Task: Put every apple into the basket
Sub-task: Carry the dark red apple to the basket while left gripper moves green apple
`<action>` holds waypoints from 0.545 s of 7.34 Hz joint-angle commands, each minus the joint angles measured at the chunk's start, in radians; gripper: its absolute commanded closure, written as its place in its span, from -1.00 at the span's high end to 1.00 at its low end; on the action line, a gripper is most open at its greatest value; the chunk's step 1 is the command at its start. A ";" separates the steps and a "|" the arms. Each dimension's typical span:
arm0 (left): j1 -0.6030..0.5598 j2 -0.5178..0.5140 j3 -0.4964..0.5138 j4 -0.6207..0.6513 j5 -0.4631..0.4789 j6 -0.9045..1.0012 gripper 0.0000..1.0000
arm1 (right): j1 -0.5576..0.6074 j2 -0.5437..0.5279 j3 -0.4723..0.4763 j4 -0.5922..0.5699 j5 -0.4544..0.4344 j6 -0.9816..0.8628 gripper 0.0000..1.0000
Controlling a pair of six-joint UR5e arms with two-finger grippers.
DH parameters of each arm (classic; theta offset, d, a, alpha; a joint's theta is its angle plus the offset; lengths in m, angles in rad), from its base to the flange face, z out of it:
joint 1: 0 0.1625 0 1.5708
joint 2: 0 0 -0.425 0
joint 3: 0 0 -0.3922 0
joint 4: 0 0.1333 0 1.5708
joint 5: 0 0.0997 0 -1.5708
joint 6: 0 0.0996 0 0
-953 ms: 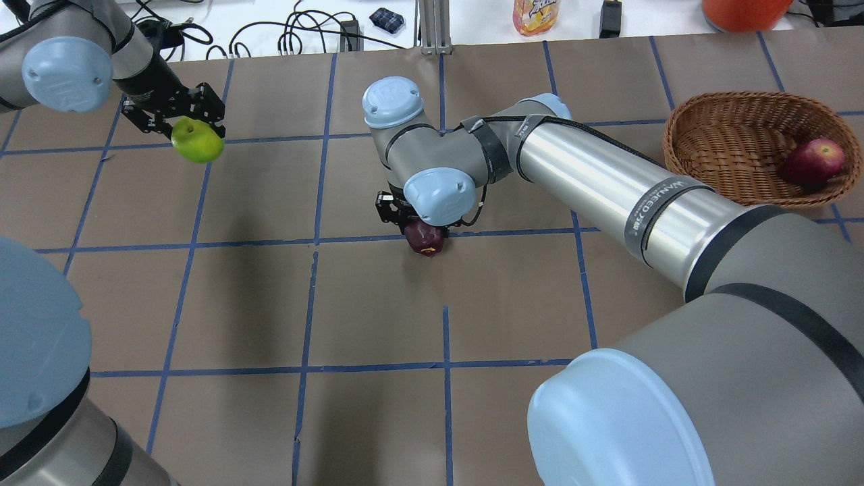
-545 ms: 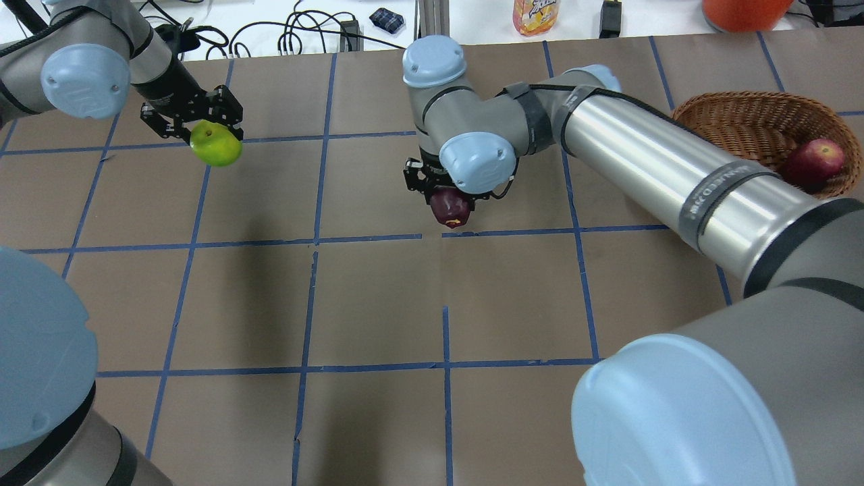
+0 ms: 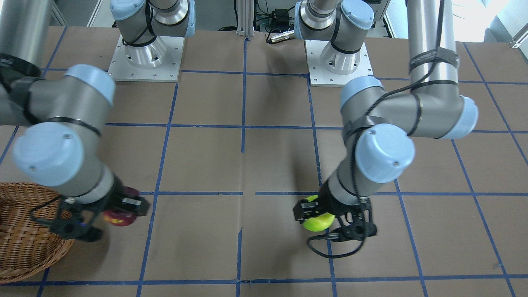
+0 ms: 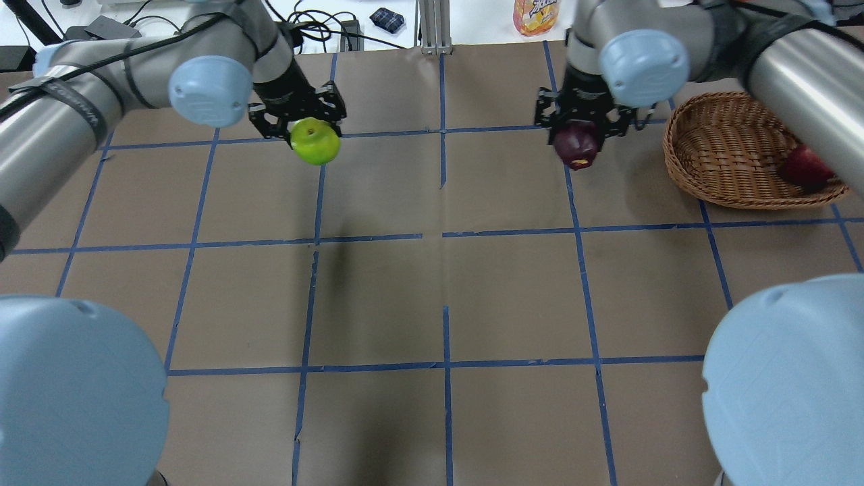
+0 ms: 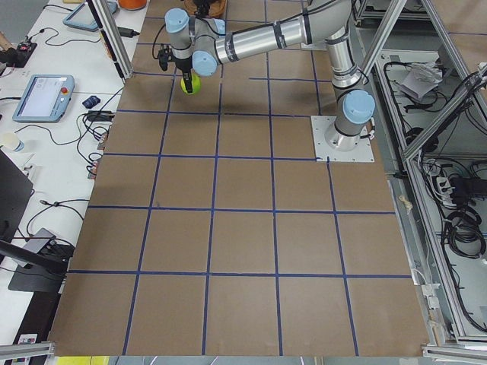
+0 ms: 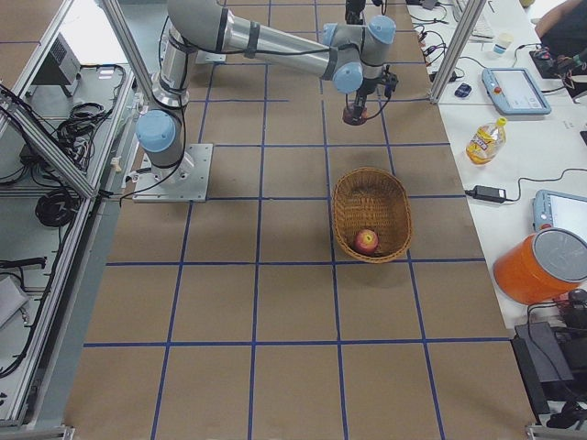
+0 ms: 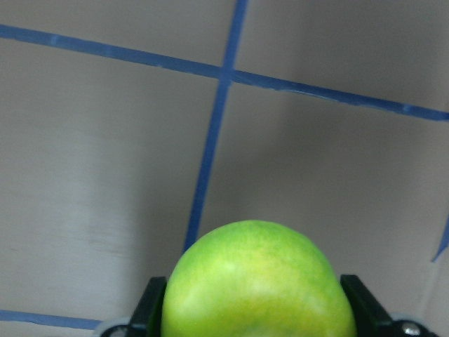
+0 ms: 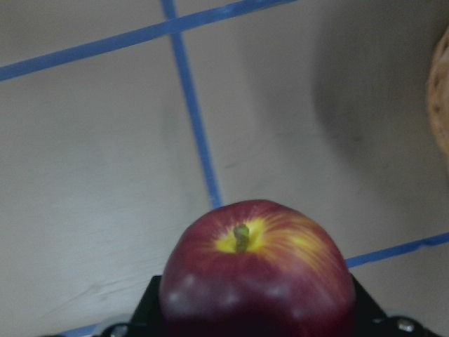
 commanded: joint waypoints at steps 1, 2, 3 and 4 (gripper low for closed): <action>-0.154 -0.034 -0.011 0.055 -0.001 -0.209 -1.00 | -0.242 -0.010 0.001 0.009 -0.011 -0.391 -1.00; -0.178 -0.048 -0.035 0.064 -0.001 -0.227 -1.00 | -0.293 0.001 0.004 -0.013 -0.020 -0.514 -1.00; -0.182 -0.073 -0.081 0.181 -0.002 -0.247 -1.00 | -0.333 0.022 0.010 -0.064 -0.058 -0.593 -1.00; -0.184 -0.094 -0.127 0.274 -0.001 -0.254 -1.00 | -0.346 0.069 0.010 -0.156 -0.066 -0.645 -1.00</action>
